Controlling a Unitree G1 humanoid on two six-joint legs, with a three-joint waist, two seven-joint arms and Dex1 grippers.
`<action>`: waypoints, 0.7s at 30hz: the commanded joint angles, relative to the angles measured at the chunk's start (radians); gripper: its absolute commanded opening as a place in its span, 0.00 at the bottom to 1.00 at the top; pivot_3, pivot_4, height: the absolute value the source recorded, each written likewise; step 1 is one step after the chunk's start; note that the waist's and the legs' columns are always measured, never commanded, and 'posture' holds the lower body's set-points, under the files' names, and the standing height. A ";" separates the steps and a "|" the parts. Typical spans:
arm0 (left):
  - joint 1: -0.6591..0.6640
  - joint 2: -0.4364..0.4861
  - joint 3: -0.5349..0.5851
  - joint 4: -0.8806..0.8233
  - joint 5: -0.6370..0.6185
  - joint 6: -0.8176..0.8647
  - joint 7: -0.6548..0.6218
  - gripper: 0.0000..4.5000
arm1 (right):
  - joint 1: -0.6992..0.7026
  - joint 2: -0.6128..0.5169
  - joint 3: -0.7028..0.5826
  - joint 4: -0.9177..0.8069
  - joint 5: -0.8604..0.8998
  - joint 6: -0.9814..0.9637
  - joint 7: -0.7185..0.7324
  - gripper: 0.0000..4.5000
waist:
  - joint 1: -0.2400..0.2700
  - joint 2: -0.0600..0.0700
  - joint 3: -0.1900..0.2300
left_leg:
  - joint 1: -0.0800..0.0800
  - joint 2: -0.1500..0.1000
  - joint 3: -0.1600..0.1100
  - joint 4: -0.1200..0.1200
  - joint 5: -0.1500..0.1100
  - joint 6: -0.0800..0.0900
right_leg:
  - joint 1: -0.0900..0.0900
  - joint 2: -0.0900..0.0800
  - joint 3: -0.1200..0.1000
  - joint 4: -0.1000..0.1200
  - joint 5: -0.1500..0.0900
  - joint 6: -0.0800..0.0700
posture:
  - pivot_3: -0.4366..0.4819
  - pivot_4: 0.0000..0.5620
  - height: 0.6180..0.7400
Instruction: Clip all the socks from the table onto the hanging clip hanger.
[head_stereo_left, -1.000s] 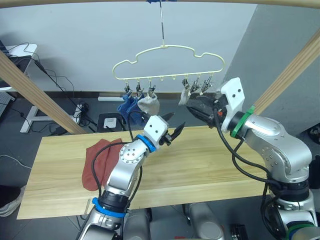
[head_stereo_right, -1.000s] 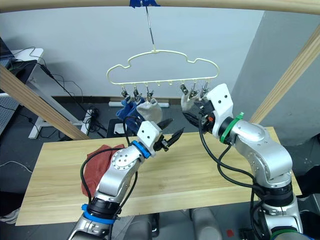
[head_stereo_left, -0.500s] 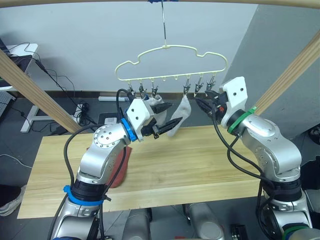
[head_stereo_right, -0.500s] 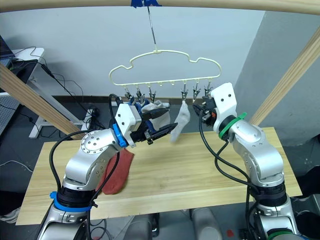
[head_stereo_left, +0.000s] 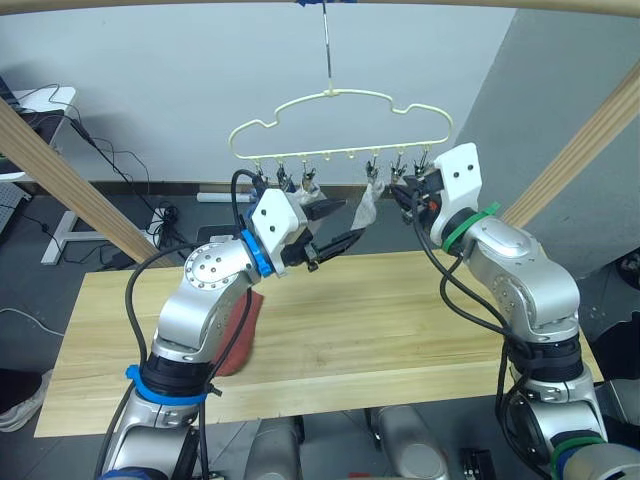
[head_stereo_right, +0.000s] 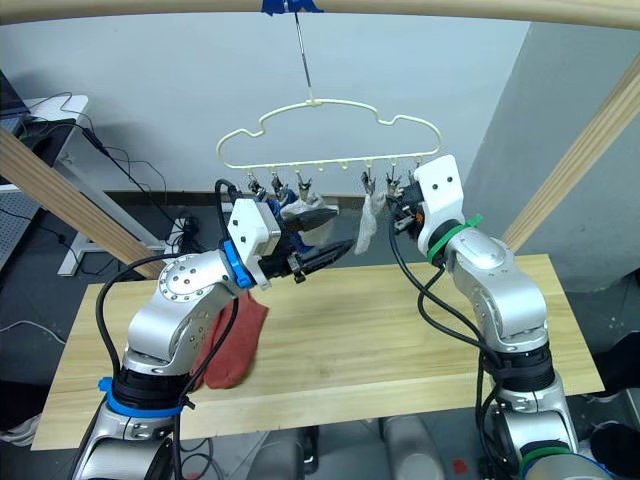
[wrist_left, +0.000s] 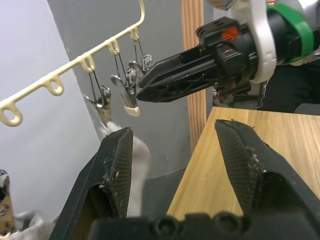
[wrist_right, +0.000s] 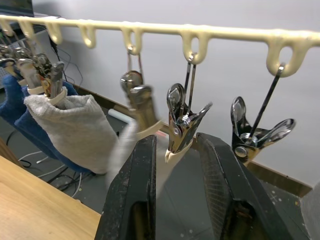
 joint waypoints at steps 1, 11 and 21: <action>-0.011 0.008 0.019 -0.026 -0.011 -0.012 -0.005 0.64 | -0.032 0.007 -0.006 0.009 -0.017 -0.019 -0.007 0.29 | 0.000 0.000 0.000 | 0.000 0.000 0.000 0.000 0.000 0.000 | 0.000 0.000 0.000 0.000 0.000 0.000 | 0.27 0.45 1.00; -0.007 0.012 0.011 -0.026 -0.005 -0.012 -0.006 0.64 | -0.053 0.035 -0.014 0.047 -0.022 -0.042 -0.010 0.42 | 0.000 0.000 0.000 | 0.000 0.000 0.000 0.000 0.000 0.000 | 0.000 0.000 0.000 0.001 0.000 0.000 | 0.28 0.45 1.00; -0.004 0.014 0.003 -0.023 0.007 -0.012 -0.004 0.64 | -0.060 0.024 0.015 0.073 -0.051 -0.086 0.014 0.48 | 0.000 0.000 0.000 | 0.000 0.000 0.000 0.000 0.000 0.000 | 0.000 0.000 0.000 0.001 0.000 0.000 | 0.28 0.44 1.00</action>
